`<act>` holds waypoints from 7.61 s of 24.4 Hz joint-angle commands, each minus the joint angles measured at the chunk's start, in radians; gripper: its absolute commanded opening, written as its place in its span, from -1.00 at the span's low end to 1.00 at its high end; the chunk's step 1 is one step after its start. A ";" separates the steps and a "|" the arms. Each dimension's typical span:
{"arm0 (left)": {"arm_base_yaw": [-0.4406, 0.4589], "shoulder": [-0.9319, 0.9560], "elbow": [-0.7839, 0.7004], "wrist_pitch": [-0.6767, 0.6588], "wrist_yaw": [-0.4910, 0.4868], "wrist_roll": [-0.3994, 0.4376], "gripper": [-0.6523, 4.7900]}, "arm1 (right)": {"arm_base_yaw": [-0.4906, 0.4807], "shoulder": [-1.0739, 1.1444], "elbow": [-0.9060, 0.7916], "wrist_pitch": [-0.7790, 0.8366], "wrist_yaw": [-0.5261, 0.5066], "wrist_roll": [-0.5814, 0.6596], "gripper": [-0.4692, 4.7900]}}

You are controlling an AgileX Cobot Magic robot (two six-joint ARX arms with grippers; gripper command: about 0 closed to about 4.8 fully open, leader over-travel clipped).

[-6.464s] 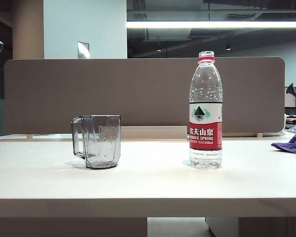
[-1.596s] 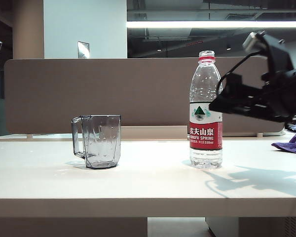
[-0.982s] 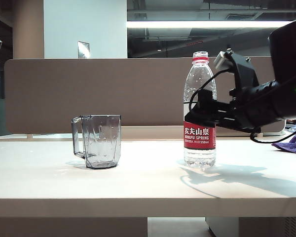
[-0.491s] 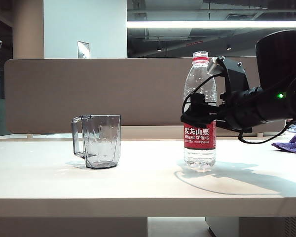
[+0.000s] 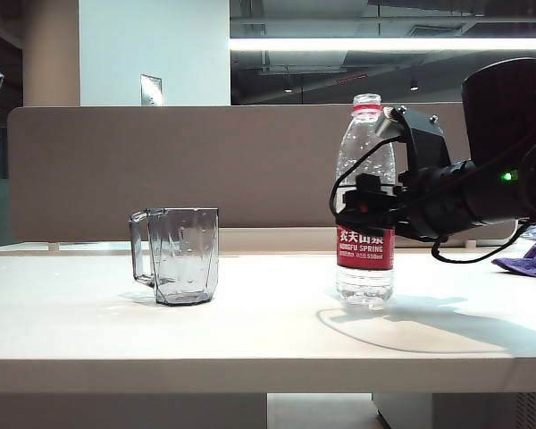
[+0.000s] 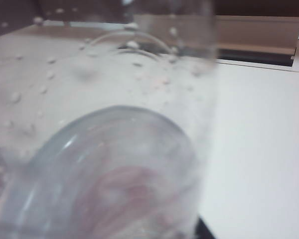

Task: Pick up the mineral water bottle on the table and pour a little water into the mug.

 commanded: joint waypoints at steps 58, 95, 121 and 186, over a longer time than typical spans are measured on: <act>-0.001 -0.003 0.006 0.011 0.005 0.000 -0.77 | 0.204 0.014 0.692 -0.862 0.381 -1.376 0.22; -0.001 -0.003 0.006 0.011 0.005 0.000 -0.77 | 0.200 0.014 0.738 -0.790 0.373 -1.736 0.22; -0.001 -0.003 0.006 0.011 0.005 0.000 -0.77 | 0.192 0.015 0.732 -0.922 0.281 -1.009 0.22; -0.001 -0.003 0.006 0.011 0.005 0.000 -0.77 | 0.225 0.011 0.220 -0.417 0.142 -0.025 1.00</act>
